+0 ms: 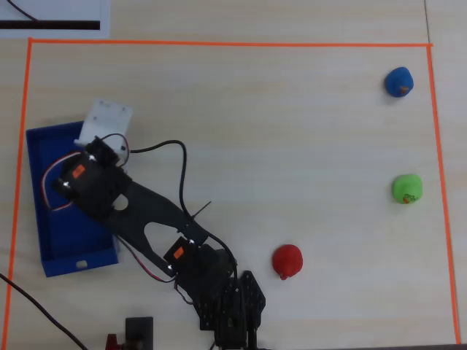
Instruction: Grasp yellow duck and put it into box.
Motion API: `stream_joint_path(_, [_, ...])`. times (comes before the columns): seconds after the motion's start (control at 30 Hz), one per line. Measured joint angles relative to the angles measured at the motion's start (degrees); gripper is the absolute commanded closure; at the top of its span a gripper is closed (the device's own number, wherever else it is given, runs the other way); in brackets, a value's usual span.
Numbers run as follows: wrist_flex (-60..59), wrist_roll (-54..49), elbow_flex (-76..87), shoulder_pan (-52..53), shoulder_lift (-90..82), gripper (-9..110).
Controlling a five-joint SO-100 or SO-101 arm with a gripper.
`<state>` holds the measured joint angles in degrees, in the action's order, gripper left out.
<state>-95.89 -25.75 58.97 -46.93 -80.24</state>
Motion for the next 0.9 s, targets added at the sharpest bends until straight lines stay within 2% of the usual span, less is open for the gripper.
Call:
stream_joint_path(0.27, [4.7,0.0,-11.5,-9.1,11.4,101])
stream_joint_path(0.47, [14.7,-2.3,-5.5,-8.6,13.1,101])
stream_joint_path(0.73, [19.8,-7.9,0.2,-2.7,14.2,70])
stream_joint_path(0.9, [19.8,-12.1,3.3,0.2,14.2,68])
